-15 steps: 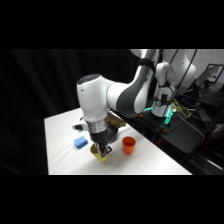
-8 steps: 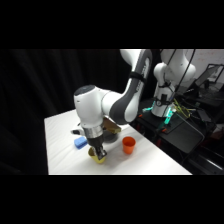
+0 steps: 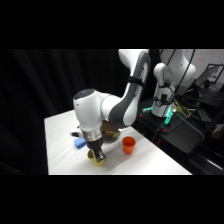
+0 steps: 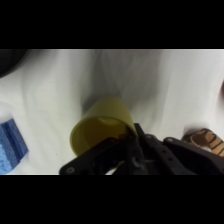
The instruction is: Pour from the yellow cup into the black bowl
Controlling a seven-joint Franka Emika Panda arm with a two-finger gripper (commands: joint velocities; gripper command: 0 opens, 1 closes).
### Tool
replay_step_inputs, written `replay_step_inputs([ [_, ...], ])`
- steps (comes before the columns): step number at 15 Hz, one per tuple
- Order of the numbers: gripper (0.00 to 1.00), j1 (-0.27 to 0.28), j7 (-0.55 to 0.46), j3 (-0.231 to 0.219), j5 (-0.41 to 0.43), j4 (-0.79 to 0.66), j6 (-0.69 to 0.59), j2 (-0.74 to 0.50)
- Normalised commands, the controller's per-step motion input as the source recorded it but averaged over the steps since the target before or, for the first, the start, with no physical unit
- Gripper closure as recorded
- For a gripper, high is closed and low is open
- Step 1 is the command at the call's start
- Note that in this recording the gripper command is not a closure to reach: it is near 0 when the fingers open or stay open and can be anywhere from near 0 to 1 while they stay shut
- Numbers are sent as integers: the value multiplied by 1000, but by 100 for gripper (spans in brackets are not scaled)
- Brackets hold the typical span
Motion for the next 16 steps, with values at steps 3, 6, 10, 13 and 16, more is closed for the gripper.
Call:
replay_step_inputs([
  [3, 0, 87, 117, -82, -27, -4, -8, -84],
  [6, 0, 123, 168, -124, -82, -40, -126, -162],
  [10, 0, 109, 145, -94, -101, -100, -186, -256],
  [13, 0, 57, 90, -44, -81, -136, -260, -399],
  [16, 0, 0, 42, 4, -18, -21, -435, -446],
])
